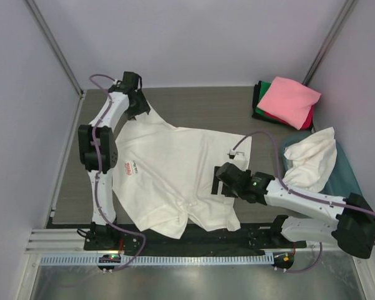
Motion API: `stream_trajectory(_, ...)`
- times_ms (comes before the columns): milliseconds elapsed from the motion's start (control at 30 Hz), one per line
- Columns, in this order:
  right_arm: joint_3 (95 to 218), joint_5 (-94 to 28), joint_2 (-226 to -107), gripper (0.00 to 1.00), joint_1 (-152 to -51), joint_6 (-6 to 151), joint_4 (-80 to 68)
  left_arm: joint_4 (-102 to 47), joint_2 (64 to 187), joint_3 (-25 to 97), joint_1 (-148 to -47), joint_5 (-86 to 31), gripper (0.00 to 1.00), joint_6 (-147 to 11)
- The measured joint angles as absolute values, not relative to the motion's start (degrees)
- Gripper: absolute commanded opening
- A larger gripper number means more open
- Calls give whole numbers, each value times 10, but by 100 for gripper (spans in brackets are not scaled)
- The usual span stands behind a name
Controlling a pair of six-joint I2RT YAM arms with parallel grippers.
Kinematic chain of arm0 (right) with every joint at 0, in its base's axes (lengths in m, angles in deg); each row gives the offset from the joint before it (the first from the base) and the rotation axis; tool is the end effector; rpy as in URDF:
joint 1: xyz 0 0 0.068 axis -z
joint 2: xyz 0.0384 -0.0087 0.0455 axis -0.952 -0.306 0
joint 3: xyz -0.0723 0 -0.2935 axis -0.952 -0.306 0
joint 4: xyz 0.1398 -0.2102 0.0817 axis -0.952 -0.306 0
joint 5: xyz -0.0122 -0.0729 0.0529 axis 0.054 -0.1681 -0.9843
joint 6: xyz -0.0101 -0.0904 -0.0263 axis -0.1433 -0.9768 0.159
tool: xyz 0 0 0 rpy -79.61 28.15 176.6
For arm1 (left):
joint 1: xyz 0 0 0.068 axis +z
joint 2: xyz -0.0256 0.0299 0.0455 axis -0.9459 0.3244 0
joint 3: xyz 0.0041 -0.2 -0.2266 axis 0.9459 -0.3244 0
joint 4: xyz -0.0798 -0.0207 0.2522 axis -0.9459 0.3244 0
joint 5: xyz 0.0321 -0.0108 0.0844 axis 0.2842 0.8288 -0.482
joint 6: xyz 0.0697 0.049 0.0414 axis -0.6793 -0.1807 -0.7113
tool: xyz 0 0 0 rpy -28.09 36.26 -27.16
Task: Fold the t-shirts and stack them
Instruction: Flatten the tshirt out
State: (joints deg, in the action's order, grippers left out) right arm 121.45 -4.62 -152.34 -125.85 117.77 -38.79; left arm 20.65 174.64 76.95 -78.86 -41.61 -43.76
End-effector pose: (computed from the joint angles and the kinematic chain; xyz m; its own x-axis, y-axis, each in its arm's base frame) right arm 0.1623 0.1683 0.1966 -0.8206 0.1218 -0.5584 0.0046 0.9784 0.2067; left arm 0.5246 -0.0629 0.2342 -0.7229 -0.4861 -0.4911 -0.4202 0.8734 -0.2461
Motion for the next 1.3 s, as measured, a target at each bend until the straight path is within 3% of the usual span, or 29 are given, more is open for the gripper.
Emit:
stream_trajectory(233, 1089, -35, -1395, 91, -1258, 1192, -329, 228, 1879, 868, -801, -405, 57, -421)
stream_trajectory(833, 1061, -30, -1386, 92, -1258, 1197, -288, 217, 1916, 893, -802, -405, 47, -390)
stream_trajectory(1033, 1060, -28, -1380, 91, -1258, 1202, -288, 209, 1923, 901, -807, -404, 29, -381)
stream_trajectory(1067, 1059, -28, -1380, 92, -1258, 1202, -288, 209, 1925, 903, -807, -405, 17, -379)
stream_trajectory(1167, 1057, -27, -1377, 91, -1258, 1204, -289, 208, 1929, 909, -809, -406, 6, -377)
stream_trajectory(1300, 1057, -27, -1377, 91, -1258, 1204, -289, 210, 1930, 926, -816, -412, 2, -373)
